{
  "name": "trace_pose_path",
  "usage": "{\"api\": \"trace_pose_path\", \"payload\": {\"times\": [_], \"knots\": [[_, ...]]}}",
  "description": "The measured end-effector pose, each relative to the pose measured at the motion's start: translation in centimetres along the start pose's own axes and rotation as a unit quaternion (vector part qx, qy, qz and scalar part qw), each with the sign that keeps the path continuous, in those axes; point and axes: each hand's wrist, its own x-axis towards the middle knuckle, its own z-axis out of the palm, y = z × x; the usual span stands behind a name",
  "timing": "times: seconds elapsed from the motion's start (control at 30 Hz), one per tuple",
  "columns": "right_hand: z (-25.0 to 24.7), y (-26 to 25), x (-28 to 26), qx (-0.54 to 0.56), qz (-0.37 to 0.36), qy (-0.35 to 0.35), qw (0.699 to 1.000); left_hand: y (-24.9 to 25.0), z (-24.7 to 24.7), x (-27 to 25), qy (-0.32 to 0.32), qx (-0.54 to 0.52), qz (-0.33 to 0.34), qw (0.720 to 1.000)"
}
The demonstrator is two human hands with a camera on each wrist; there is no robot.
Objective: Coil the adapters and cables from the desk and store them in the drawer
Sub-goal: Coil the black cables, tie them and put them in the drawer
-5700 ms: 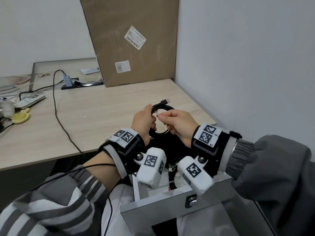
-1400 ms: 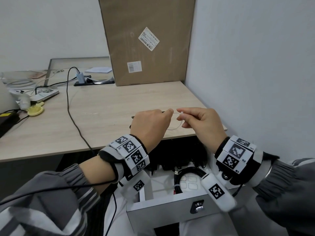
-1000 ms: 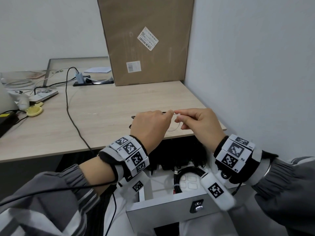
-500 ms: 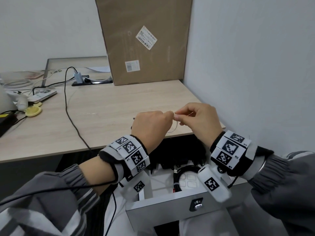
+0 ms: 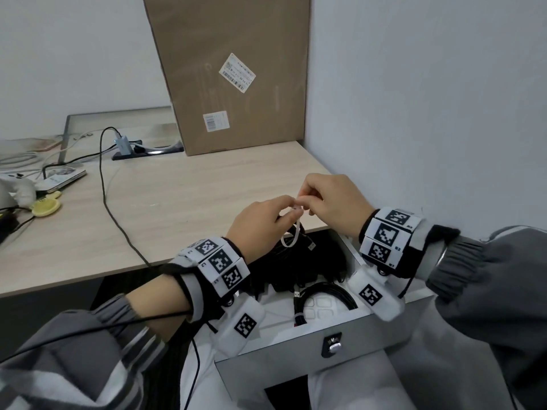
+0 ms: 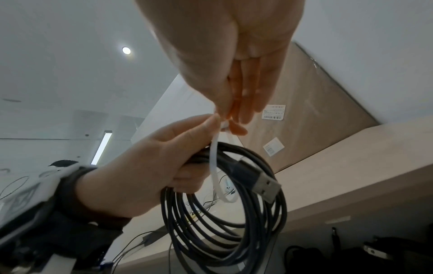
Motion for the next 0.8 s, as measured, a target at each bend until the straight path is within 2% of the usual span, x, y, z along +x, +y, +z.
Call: {"api": "trace_pose_path", "payload": {"times": [0.17,0.27,0.47,0.53,0.6,0.67,0.7,0.8], "knots": [[-0.6,-0.6,-0.2,-0.135,-0.047,-0.012,0.990,1.2,-0.4,0.0,0.021,-0.064,-0.021,0.998],[-0.5,-0.7,-0.1,-0.132,-0.041,-0.013,0.990,1.3,-0.3,0.0,0.011,-0.100,-0.033,0.994],[-1.7,-0.5,0.3,-0.003,0.052,0.032,0.998,0.0,0.0,-0.2,-0.017,-0.092,-0.093,0.991],[-1.8,-0.7,0.3,0.108,0.082,0.016,0.991,-0.1,-0.1,-0.1,-0.008,-0.114,-0.096,0.989],[-1.6,-1.3,0.3,0.290,0.122,-0.019,0.949,0.4,0.0,-0.1,-0.001,-0.141,-0.084,0.986],[-1.0,-1.7,0.3,0.396,0.170,-0.017,0.902,0.8,0.4,0.0,-0.002,-0.132,-0.076,0.988],[-0.6,-1.7,0.5,0.406,0.189,-0.006,0.894,0.9,0.5,0.1,-0.002,-0.123,-0.075,0.990],[-0.7,-1.4,1.3,0.350,0.225,0.043,0.908,0.2,0.8,0.3,-0.014,-0.088,-0.091,0.992]]}}
